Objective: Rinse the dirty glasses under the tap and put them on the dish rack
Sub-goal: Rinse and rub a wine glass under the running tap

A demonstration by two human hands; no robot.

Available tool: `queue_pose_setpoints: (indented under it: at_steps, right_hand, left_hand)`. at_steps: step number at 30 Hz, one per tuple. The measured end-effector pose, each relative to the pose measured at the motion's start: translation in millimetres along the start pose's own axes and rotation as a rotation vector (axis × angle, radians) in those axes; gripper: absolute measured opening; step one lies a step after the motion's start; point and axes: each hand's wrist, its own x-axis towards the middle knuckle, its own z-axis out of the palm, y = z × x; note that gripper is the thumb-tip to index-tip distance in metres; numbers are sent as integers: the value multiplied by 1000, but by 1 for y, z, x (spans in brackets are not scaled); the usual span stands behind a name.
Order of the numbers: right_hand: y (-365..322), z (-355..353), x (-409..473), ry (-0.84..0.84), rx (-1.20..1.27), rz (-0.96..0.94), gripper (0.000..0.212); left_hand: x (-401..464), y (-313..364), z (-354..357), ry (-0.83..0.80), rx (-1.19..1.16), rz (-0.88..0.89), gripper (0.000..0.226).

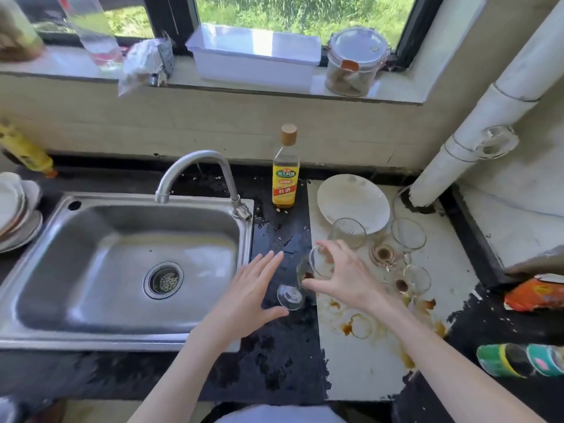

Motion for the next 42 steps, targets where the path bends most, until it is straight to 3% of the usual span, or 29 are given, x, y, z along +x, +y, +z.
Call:
queue_pose_setpoints:
  at_steps: [6, 13, 19, 21, 24, 25, 29, 36, 42]
  right_hand:
    - [-74, 36, 29, -32, 243, -34, 71]
    - [-132, 99, 66, -75, 319, 13, 74]
    - [-142, 135, 103, -258, 478, 68, 73]
    - [-132, 140, 126, -152, 517, 103, 66]
    - [-105, 142, 165, 250, 276, 119, 41]
    - [-99, 142, 175, 303, 206, 135, 39]
    - [-86, 155, 193, 200, 158, 177, 41]
    - [-87, 168, 191, 351, 229, 242, 37]
    - [-82, 202, 181, 271, -13, 82, 43]
  left_hand:
    - [-13, -43, -19, 100, -478, -21, 94]
    - [-25, -125, -40, 163, -612, -86, 69]
    - [-16, -183, -30, 182, -714, -172, 75]
    - [-5, -201, -27, 200, -722, -198, 73]
    - [14, -222, -22, 245, -752, -236, 65]
    - [19, -226, -20, 263, -766, -249, 62]
    - [30, -238, -10, 295, -821, -297, 61]
    - [25, -244, -2, 287, -946, -418, 63]
    - [24, -248, 1, 263, -975, -478, 80]
